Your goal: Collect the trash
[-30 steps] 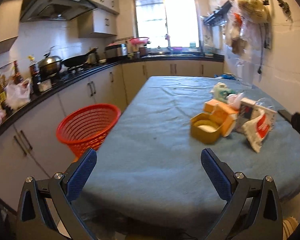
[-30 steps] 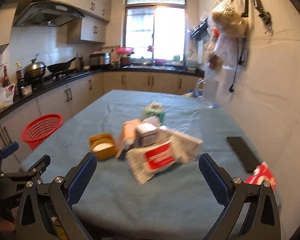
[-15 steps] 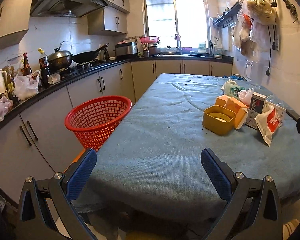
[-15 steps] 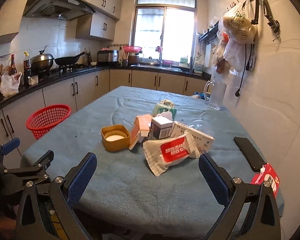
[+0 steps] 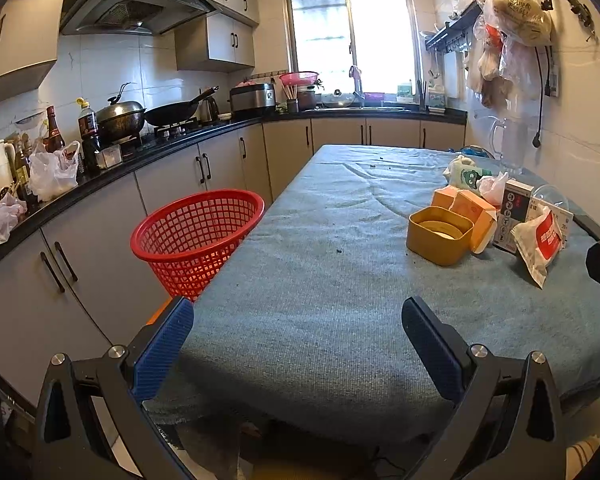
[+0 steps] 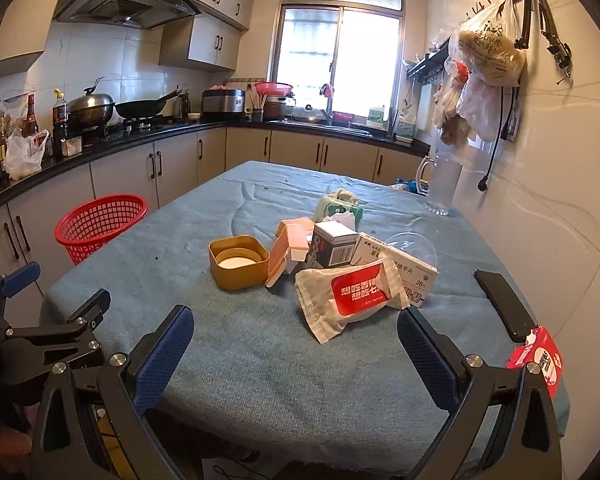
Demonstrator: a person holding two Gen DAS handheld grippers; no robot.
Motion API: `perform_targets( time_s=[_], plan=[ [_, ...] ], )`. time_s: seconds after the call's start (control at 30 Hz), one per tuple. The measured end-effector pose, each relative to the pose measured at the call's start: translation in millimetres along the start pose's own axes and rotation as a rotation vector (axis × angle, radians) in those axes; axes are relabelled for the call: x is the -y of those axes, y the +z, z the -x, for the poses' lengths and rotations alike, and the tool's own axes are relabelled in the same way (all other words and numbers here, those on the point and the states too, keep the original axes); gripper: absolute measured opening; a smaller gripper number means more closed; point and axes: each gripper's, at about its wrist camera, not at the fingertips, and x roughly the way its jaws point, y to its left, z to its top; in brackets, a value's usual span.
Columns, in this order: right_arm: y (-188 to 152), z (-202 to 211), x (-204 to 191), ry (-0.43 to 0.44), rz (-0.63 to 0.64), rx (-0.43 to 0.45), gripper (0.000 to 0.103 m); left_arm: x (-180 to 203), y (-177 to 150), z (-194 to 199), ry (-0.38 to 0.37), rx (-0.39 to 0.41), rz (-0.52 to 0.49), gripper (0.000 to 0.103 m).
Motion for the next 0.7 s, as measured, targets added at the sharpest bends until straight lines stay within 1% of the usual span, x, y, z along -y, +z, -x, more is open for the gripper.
perform_targets(
  time_s=[0.7],
  plan=[
    [-3.2,-5.4,1.9,0.012,-0.008,-0.023,0.103,4.1,-1.6,-0.5,-0.001,-0.003,-0.007,0.103]
  ],
)
